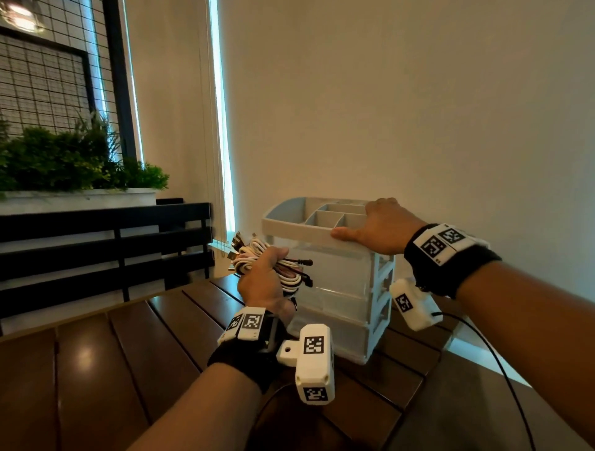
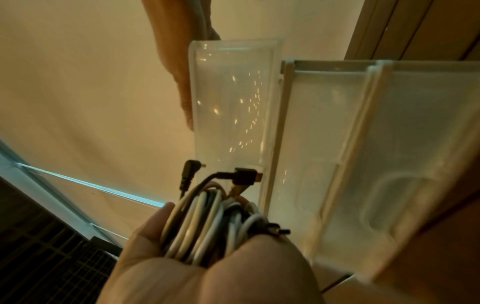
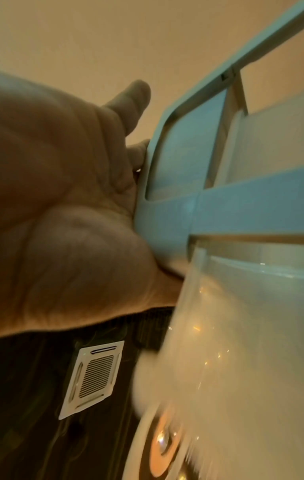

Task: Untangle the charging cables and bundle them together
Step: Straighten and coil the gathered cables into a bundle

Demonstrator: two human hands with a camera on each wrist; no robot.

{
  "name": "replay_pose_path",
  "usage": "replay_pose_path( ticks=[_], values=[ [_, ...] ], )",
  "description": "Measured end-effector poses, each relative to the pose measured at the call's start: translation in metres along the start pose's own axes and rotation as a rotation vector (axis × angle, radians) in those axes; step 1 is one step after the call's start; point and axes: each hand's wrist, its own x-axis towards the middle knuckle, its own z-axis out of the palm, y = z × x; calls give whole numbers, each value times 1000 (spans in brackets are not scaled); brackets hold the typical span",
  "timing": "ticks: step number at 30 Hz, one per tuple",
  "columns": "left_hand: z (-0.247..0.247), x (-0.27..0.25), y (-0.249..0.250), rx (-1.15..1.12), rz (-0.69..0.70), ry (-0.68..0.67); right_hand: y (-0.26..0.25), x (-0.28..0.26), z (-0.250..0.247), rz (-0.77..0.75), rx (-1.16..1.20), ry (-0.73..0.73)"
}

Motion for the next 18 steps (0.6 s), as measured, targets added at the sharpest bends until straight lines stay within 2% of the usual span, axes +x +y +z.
replay_pose_path(
  ticks=[7, 18],
  values=[
    [-32, -13, 31, 11, 65, -41, 6, 10, -1, -30, -25, -42],
    [-33, -20, 39, 81, 18, -25, 9, 16, 3, -37, -1, -40]
  ],
)
